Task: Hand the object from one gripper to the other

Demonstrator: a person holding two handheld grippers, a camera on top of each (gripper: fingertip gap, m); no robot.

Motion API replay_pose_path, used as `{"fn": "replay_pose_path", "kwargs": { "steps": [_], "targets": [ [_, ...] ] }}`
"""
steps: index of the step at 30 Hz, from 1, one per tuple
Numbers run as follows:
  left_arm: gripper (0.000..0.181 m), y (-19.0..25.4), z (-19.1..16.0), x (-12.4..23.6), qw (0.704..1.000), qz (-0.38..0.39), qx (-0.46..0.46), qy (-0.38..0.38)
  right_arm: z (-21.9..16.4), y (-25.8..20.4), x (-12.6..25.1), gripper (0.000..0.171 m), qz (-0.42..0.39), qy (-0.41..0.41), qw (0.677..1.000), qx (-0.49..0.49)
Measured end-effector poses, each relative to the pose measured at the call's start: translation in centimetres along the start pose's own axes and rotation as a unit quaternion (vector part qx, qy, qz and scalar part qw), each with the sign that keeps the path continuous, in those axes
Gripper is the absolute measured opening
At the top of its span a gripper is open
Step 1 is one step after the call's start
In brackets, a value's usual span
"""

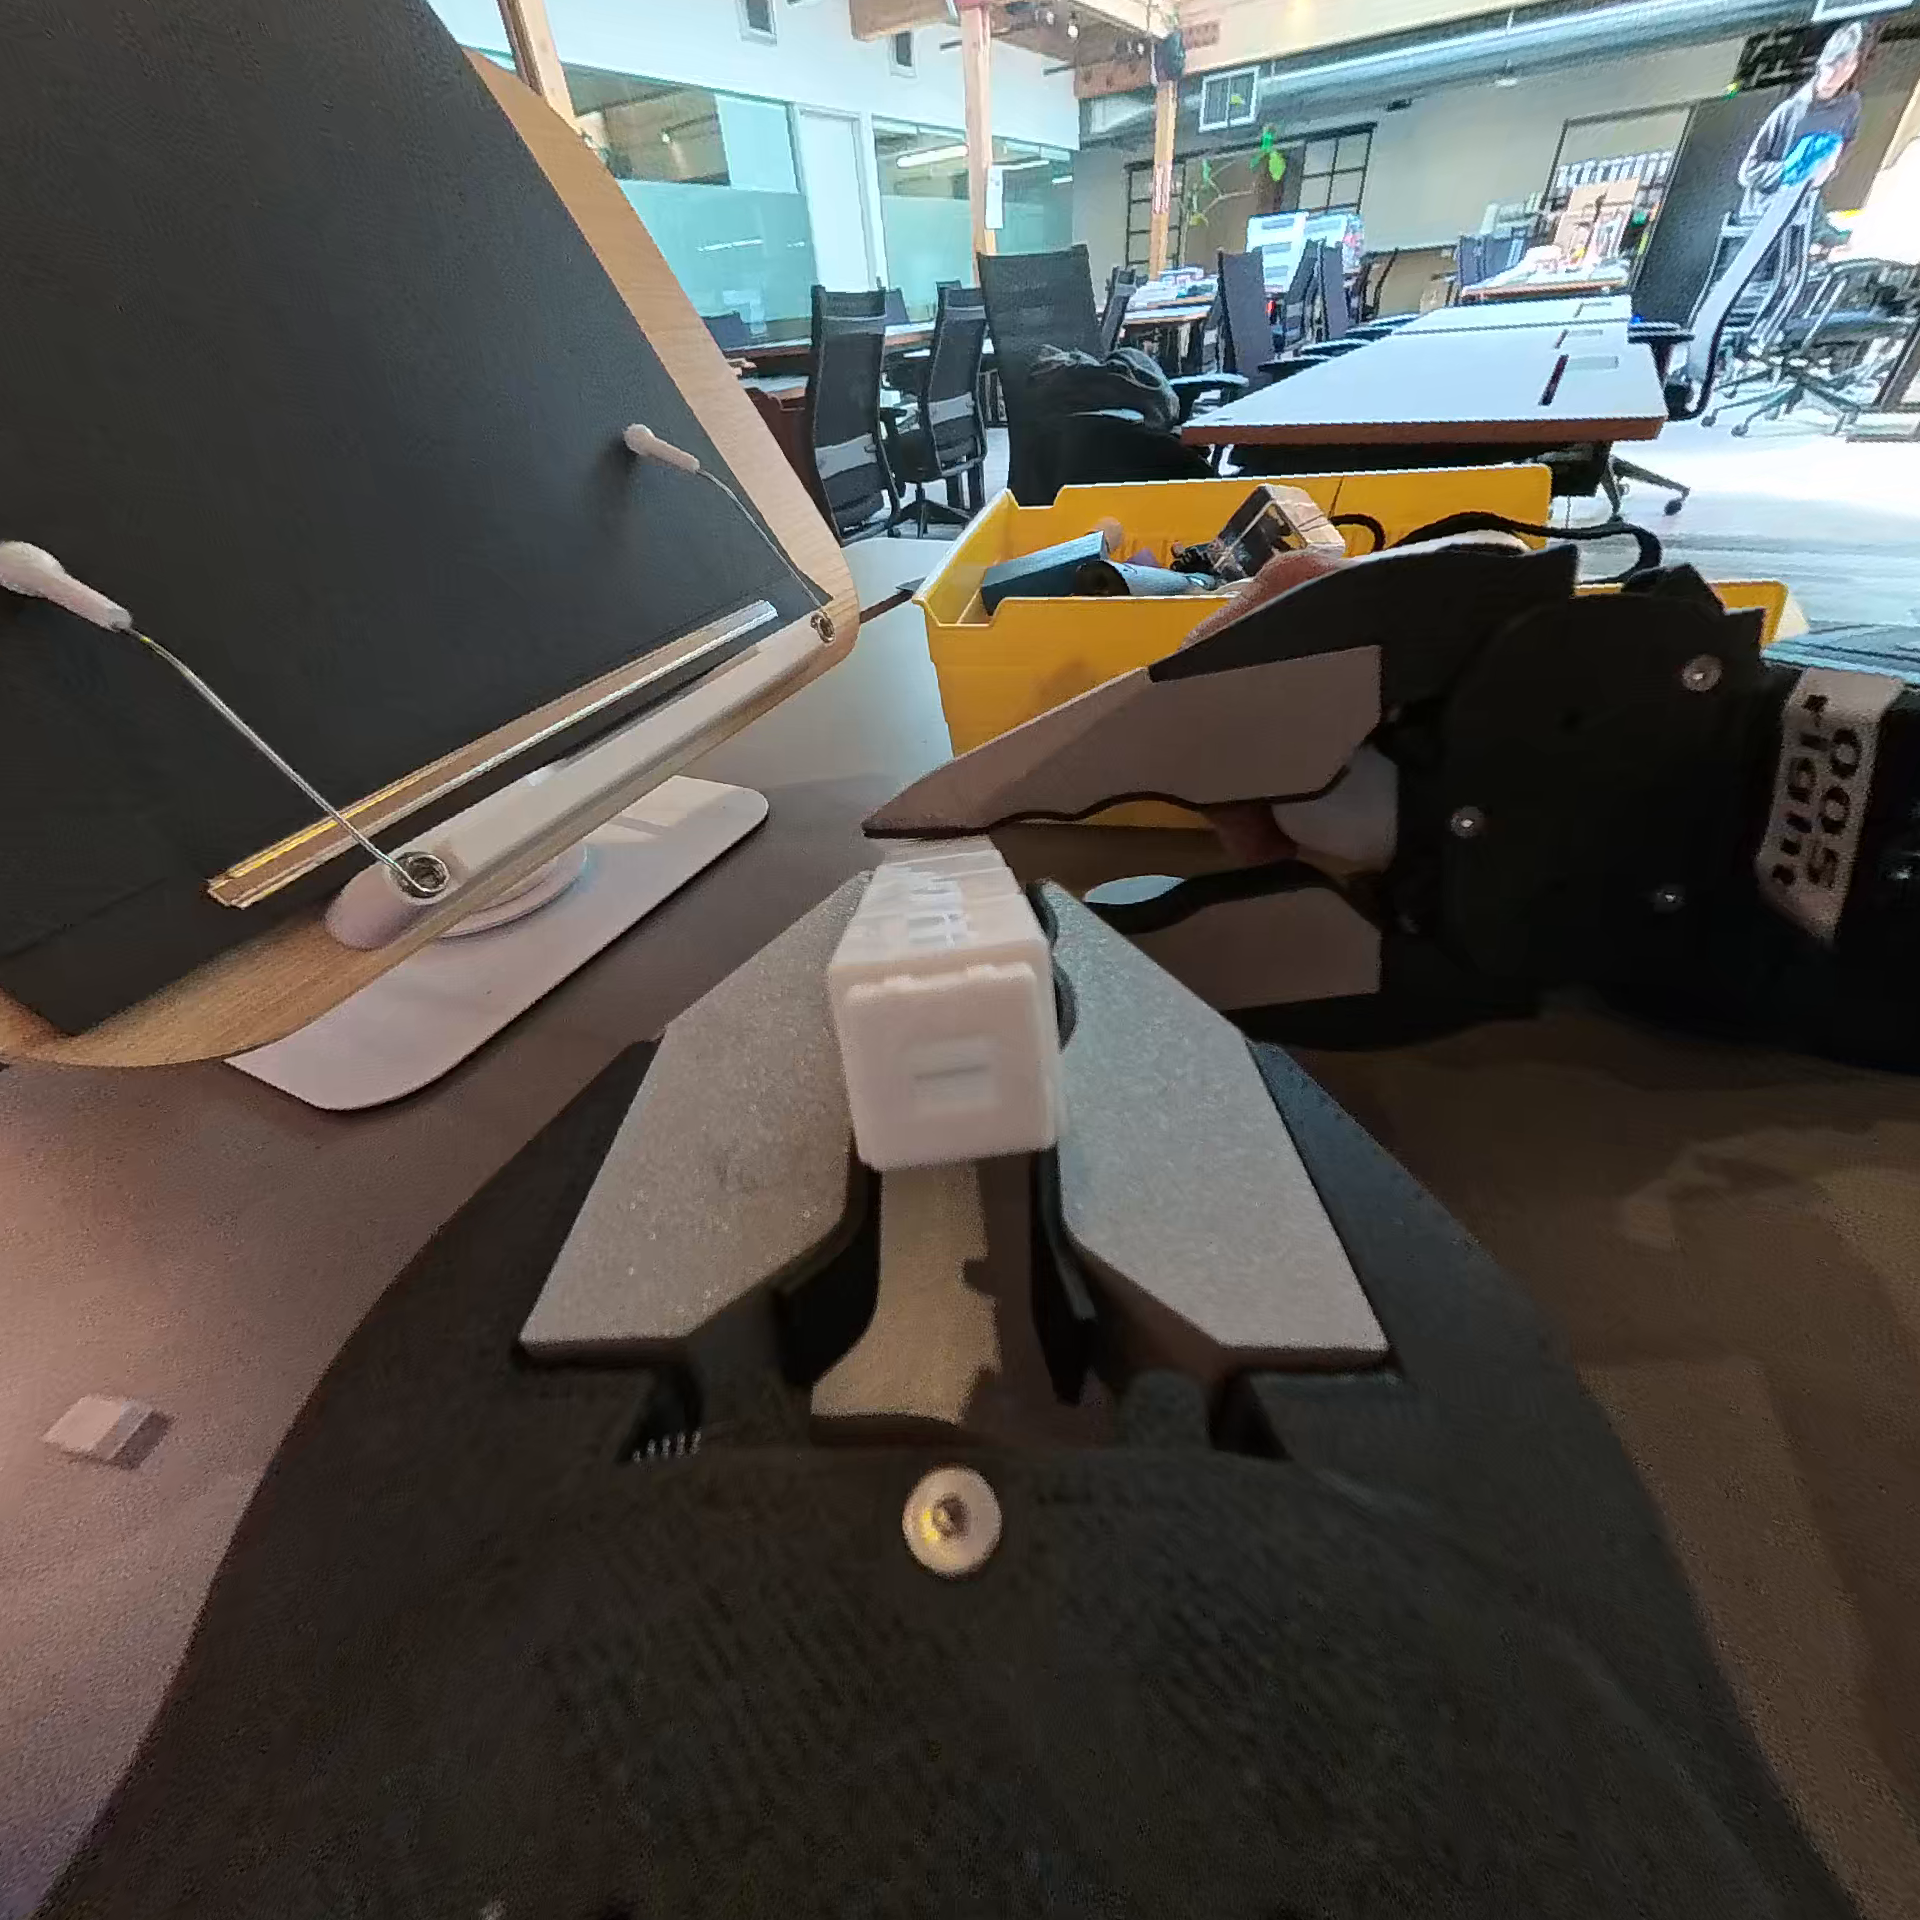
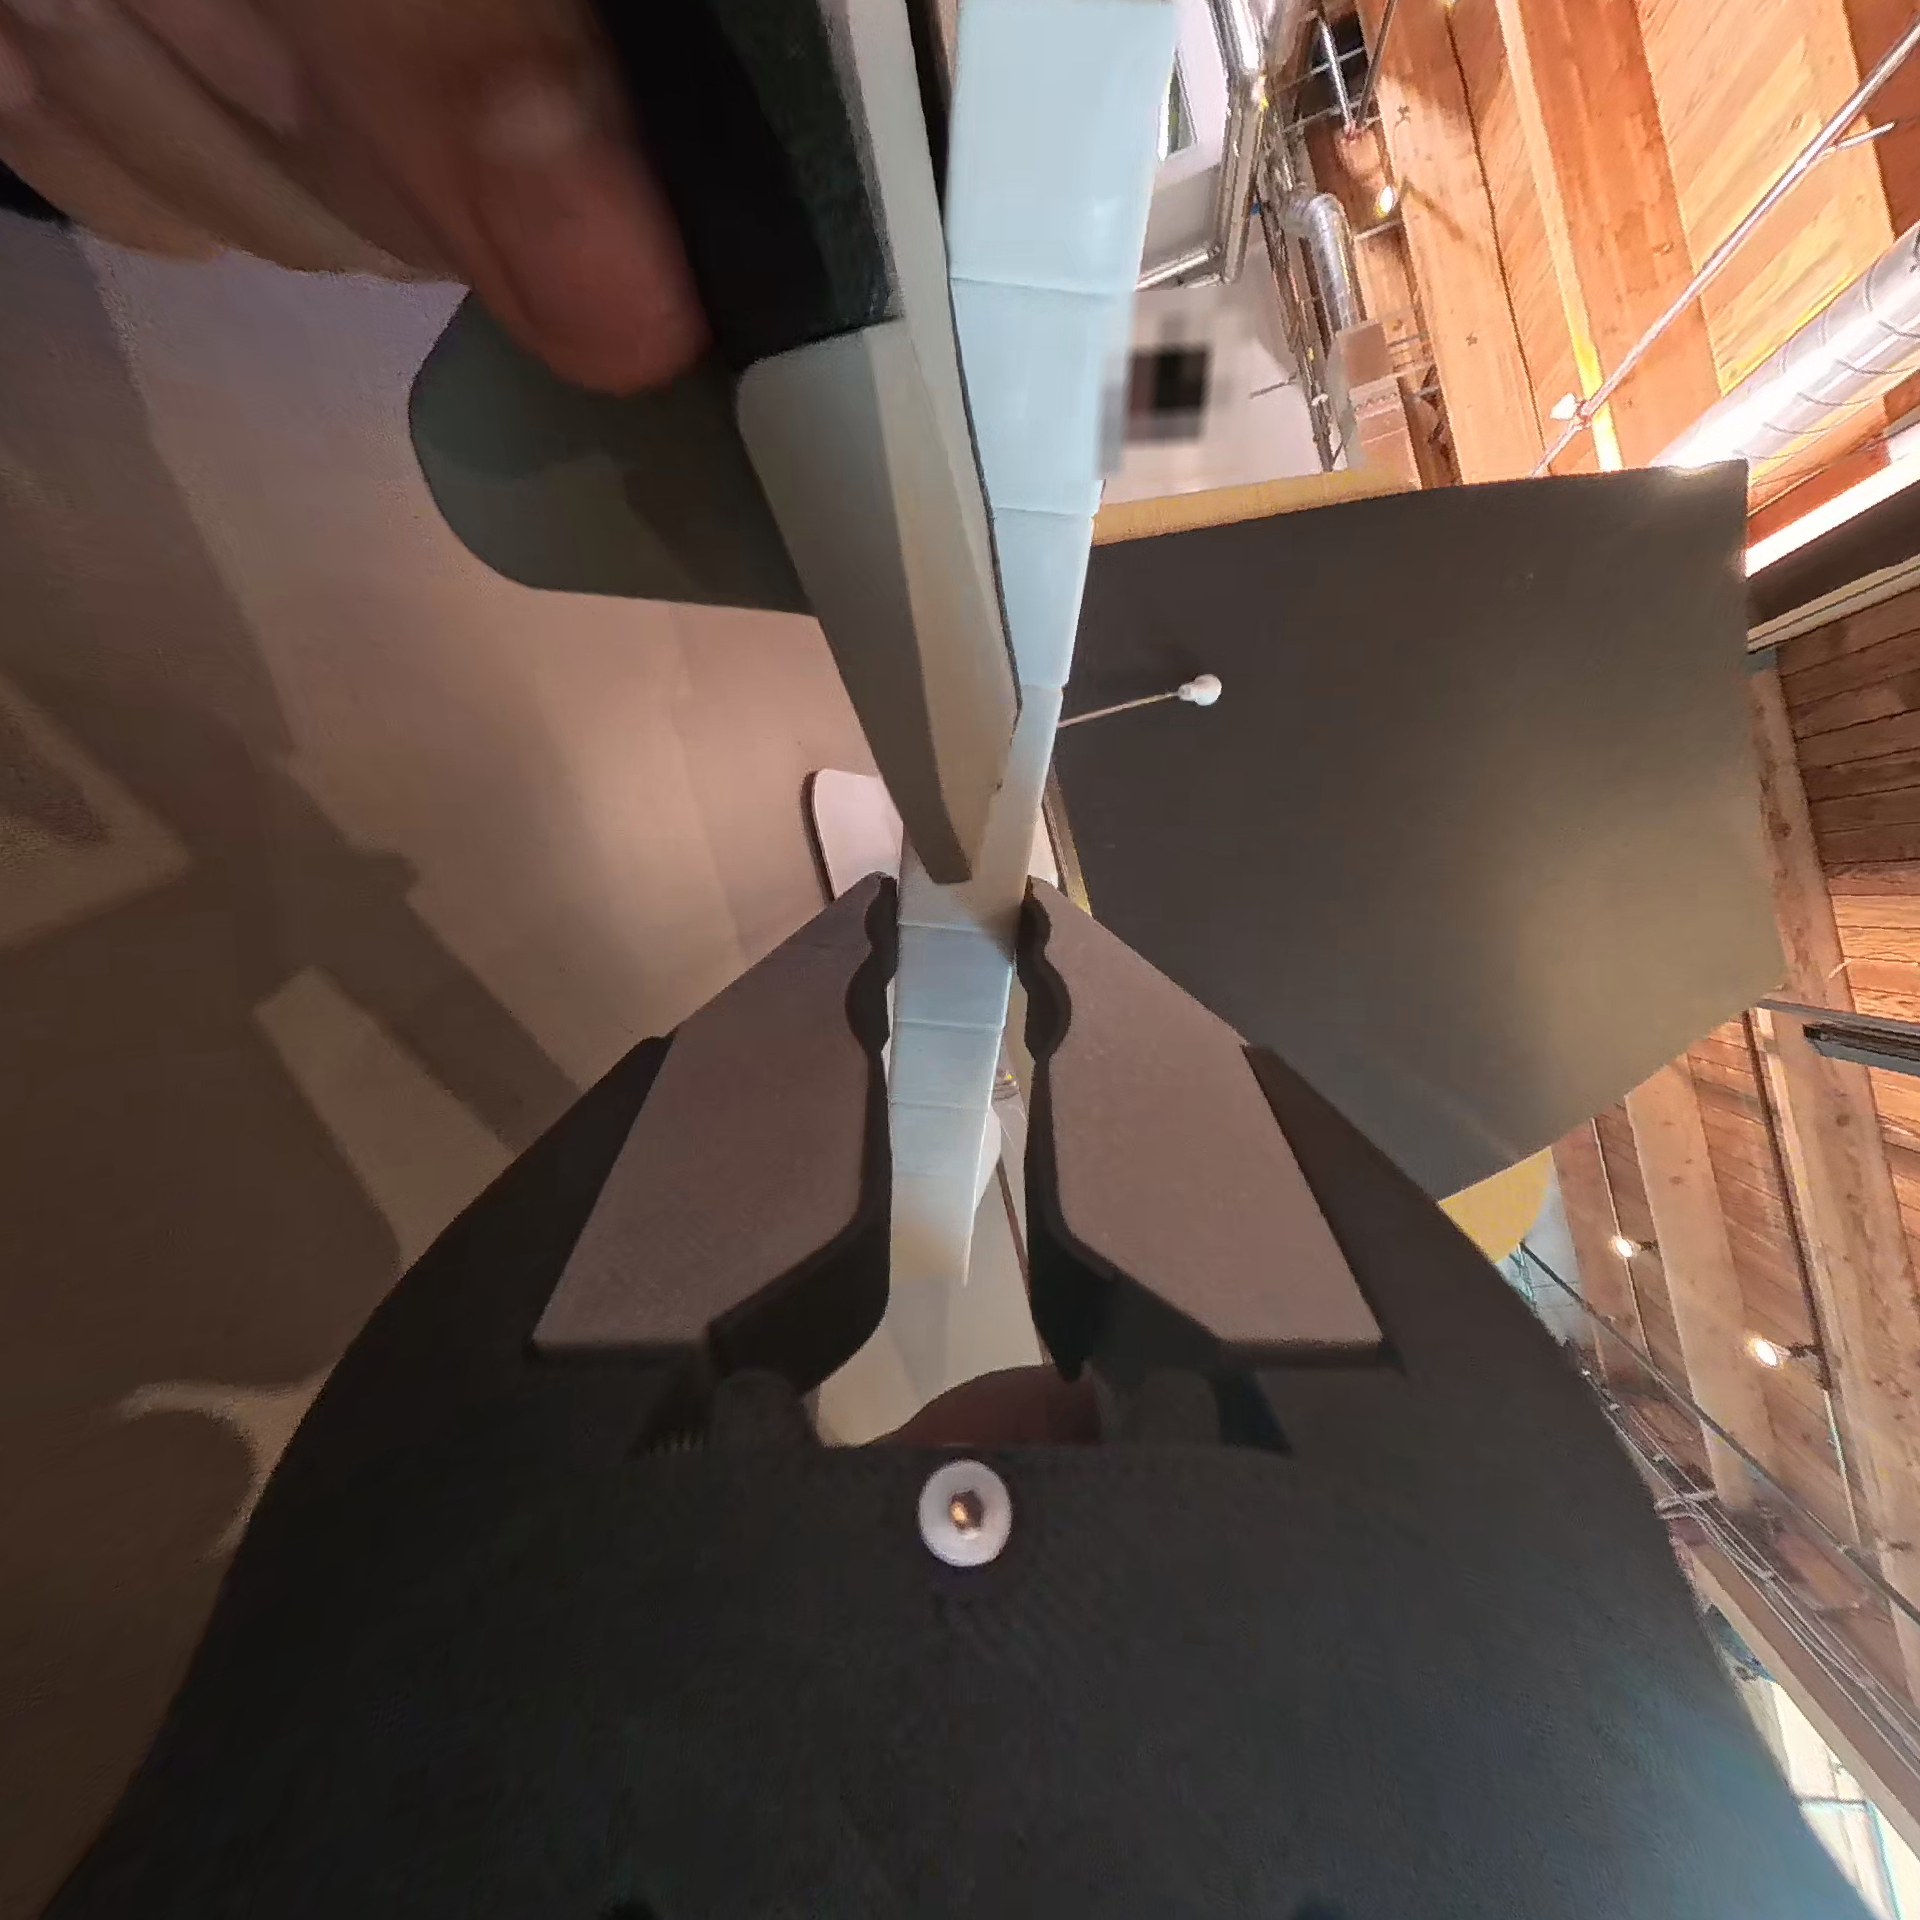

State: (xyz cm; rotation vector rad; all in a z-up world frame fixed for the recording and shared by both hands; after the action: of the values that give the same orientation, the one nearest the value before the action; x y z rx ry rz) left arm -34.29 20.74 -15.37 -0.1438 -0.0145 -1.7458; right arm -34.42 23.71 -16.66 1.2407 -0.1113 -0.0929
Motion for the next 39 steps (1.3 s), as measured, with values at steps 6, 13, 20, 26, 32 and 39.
{"fn": "replay_pose_path", "kwargs": {
  "steps": [6,13,20,26,32,39],
  "targets": [
    [0.020,-0.5,0.5,0.5,0.999,-0.018,0.027,0.014,0.5,0.4,0.5,0.020,0.016,0.035,0.995,-0.089],
    [0.020,-2.0,1.7,2.5,0.987,-0.063,0.124,0.081,2.2,2.0,2.4,0.045,0.173,0.124,0.891,-0.401],
    [0.021,0.3,1.9,3.5,0.980,-0.157,0.112,0.046,1.5,1.7,3.2,0.035,0.226,0.126,0.876,-0.406],
    [0.021,2.8,0.6,3.0,0.976,-0.206,0.064,-0.002,3.1,-0.8,4.2,0.028,0.320,0.139,0.851,-0.392],
    [0.022,2.9,0.6,3.0,0.975,-0.211,0.075,0.000,3.5,-0.9,4.4,0.027,0.332,0.145,0.846,-0.390],
    [0.029,1.8,0.9,2.7,0.980,-0.174,0.094,0.017,2.8,-0.3,3.7,0.027,0.326,0.132,0.841,-0.412]
  ]
}}
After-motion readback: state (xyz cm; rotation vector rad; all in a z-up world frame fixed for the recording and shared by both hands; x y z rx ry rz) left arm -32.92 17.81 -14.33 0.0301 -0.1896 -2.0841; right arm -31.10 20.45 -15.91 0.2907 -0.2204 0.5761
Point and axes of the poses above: each gripper's, where its closed fingertips meet, x back along the fingers, z out of its top, y = z × x across the jaws, the point moved 2 cm from there along x, back along the fingers, and after that the axes turned 3 degrees about -z, right-handed, at the moved point
